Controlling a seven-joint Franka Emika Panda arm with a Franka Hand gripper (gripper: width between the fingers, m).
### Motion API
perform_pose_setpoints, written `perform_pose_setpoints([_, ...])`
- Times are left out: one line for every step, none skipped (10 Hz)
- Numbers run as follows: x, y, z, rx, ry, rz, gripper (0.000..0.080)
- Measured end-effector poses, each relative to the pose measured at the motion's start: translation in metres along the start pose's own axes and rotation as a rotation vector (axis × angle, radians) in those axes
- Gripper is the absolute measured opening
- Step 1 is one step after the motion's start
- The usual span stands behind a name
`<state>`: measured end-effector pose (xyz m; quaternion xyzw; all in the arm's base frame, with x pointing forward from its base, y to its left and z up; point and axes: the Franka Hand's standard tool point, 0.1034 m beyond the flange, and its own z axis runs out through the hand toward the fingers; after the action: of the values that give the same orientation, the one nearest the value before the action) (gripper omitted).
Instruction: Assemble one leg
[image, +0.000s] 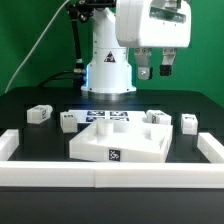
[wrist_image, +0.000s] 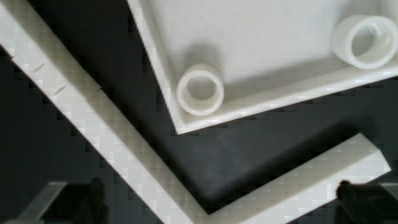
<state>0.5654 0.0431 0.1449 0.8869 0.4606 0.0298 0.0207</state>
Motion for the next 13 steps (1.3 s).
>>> perform_pose_setpoints([0.0,0.0,-0.001,-0.002,0.002,-0.005,0.0649])
perform_pose_setpoints([0.0,0.0,-0.001,-0.005,0.004,-0.006,0.0649])
perform_pose_setpoints([0.001,0.001,-0.001,-0.009,0.008,-0.007,0.0649])
perform_pose_setpoints([0.001,0.001,-0.001,-0.008,0.008,-0.006,0.0649])
perform_pose_setpoints([0.001,0.001,-0.001,-0.008,0.008,-0.006,0.0649])
perform_pose_setpoints([0.001,0.001,-0.001,-0.008,0.008,-0.006,0.0649])
perform_pose_setpoints([0.001,0.001,-0.001,-0.008,0.008,-0.006,0.0649])
perform_pose_setpoints([0.001,0.001,-0.001,-0.008,0.007,-0.006,0.0649])
perform_pose_setpoints([0.001,0.001,-0.001,-0.007,0.007,-0.006,0.0649])
perform_pose_setpoints([0.001,0.001,-0.001,-0.008,0.007,-0.006,0.0649])
perform_pose_setpoints([0.0,-0.002,-0.005,0.006,-0.007,-0.008,0.0649])
perform_pose_setpoints([-0.003,-0.008,-0.002,0.013,-0.013,-0.011,0.0649])
perform_pose_setpoints([-0.012,-0.018,0.007,0.031,-0.027,-0.013,0.0649])
